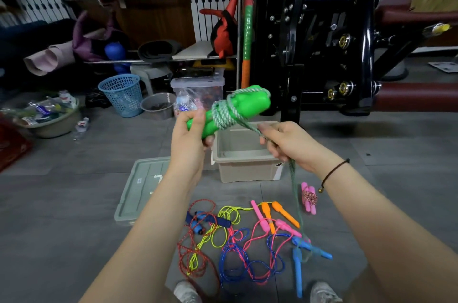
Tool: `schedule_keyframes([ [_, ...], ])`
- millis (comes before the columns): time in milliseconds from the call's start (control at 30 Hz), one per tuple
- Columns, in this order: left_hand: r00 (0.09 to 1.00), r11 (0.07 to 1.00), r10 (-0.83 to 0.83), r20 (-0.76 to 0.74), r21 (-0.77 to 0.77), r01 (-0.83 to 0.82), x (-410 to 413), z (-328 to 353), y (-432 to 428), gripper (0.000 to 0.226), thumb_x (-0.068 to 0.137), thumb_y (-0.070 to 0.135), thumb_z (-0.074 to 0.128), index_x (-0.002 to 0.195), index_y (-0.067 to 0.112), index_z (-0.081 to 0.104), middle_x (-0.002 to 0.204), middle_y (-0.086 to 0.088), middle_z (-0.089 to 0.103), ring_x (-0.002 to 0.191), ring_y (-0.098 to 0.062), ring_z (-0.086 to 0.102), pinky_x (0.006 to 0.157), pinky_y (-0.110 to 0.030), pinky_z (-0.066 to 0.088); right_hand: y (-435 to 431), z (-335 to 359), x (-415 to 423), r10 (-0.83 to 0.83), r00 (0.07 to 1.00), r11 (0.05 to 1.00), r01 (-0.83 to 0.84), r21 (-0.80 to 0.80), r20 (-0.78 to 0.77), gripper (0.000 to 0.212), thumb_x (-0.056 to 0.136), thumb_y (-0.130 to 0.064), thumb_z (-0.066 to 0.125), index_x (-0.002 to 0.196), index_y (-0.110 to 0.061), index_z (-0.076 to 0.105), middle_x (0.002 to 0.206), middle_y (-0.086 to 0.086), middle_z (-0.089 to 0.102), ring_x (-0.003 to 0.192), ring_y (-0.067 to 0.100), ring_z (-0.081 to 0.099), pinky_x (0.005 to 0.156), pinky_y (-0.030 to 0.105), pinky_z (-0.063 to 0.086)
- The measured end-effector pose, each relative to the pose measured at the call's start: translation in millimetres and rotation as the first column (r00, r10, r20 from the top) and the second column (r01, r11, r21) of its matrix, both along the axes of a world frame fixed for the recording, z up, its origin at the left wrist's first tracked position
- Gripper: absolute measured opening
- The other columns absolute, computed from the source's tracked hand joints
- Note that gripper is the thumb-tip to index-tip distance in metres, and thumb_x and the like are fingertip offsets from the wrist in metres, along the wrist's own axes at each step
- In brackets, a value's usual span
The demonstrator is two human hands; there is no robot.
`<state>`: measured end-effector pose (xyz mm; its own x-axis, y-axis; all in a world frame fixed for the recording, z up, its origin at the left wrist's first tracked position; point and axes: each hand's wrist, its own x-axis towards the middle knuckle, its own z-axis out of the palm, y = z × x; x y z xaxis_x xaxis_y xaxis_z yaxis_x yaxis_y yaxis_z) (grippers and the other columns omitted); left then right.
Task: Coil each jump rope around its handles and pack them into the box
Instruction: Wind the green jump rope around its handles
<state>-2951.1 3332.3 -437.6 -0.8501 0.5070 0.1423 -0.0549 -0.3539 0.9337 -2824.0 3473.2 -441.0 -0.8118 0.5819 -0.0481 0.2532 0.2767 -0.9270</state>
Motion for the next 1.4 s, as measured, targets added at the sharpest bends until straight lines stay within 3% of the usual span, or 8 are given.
schedule_keyframes([
  [100,0.971,0.966,0.236,-0.044,-0.097,-0.239,-15.4,-9.4,2.2,0.012,0.097,0.029,0.051,0.086,0.024,0.049,0.085,0.004,0.058,0.07,-0.01,0.054,0.056,-0.02,0.045,-10.5,9.1,0.8,0.14,0.987,0.987,-0.146,0.062,0.08,0.038,0.099,-0.036,0.043,0.075,-0.012,0.06,0.047,0.0,0.056,0.032,0.01,0.036,0.042,0.023,0.038],
  [167,0.903,0.897,0.305,-0.302,-0.228,-0.379,-23.9,-15.0,-1.2,0.012,0.095,0.035,0.052,0.092,0.022,0.052,0.094,0.004,0.06,0.085,-0.017,0.056,0.072,-0.028,0.044,-18.0,14.9,4.1,0.23,0.968,0.971,-0.235,0.041,0.104,0.035,0.1,-0.032,0.042,0.081,-0.009,0.061,0.051,0.001,0.061,0.031,0.01,0.036,0.043,0.024,0.045],
  [400,0.665,0.781,0.029,-0.746,-0.398,-0.482,-35.5,-27.3,-8.6,0.017,0.096,0.023,0.053,0.1,0.007,0.053,0.098,-0.01,0.064,0.089,-0.029,0.055,0.066,-0.03,0.03,-27.1,35.2,21.9,0.354,0.932,0.934,-0.357,0.029,0.076,0.032,0.1,-0.026,0.043,0.085,-0.007,0.063,0.053,0.003,0.064,0.03,0.011,0.037,0.043,0.025,0.047],
  [700,0.651,0.787,-0.478,-0.589,-0.616,0.02,-27.7,-21.6,-20.2,0.013,0.092,0.022,0.059,0.085,0.028,0.05,0.089,-0.002,0.064,0.064,0.001,0.051,0.067,-0.02,0.043,1.2,38.3,28.5,0.026,0.988,1.0,-0.025,0.009,-0.152,0.038,0.097,-0.03,0.047,0.067,-0.01,0.059,0.043,0.004,0.055,0.026,0.007,0.028,0.032,0.017,0.03],
  [867,0.733,0.756,-0.644,-0.218,-0.326,0.568,-9.8,-7.2,-25.3,0.025,0.078,0.034,0.073,0.086,0.02,0.054,0.075,0.01,0.062,0.062,-0.002,0.054,0.057,-0.017,0.044,14.0,27.6,25.5,-0.068,0.988,0.997,0.061,-0.053,-0.14,0.041,0.096,-0.037,0.048,0.064,-0.012,0.055,0.041,-0.001,0.048,0.03,0.006,0.03,0.036,0.017,0.03],
  [967,0.731,0.74,-0.672,-0.12,-0.085,0.667,-0.5,-3.4,-22.8,0.03,0.069,0.045,0.077,0.081,0.025,0.058,0.075,0.006,0.06,0.063,-0.004,0.053,0.054,-0.016,0.043,9.7,16.2,18.4,-0.024,0.994,0.996,0.014,-0.093,-0.107,0.042,0.093,-0.04,0.054,0.064,-0.009,0.059,0.055,0.01,0.052,0.05,0.017,0.042,0.053,0.025,0.035],
  [1267,0.991,0.995,0.083,0.109,0.038,-0.087,-0.4,4.4,10.0,0.016,0.099,0.024,0.048,0.084,0.02,0.047,0.075,0.003,0.053,0.051,-0.006,0.046,0.045,-0.016,0.036,-19.6,3.7,3.4,0.133,0.99,0.991,-0.134,0.024,0.044,0.041,0.097,-0.047,0.039,0.085,-0.019,0.066,0.048,-0.004,0.038,0.039,0.007,0.031,0.041,0.021,0.029],
  [1400,0.931,0.921,0.294,-0.215,-0.196,-0.336,-15.9,-13.7,12.0,0.012,0.094,0.038,0.053,0.088,0.028,0.051,0.085,0.007,0.061,0.083,-0.021,0.061,0.073,-0.036,0.051,-38.6,8.6,2.6,0.272,0.956,0.951,-0.284,0.119,0.108,0.03,0.099,-0.033,0.043,0.095,-0.015,0.066,0.05,-0.002,0.046,0.036,0.01,0.036,0.041,0.022,0.033],
])
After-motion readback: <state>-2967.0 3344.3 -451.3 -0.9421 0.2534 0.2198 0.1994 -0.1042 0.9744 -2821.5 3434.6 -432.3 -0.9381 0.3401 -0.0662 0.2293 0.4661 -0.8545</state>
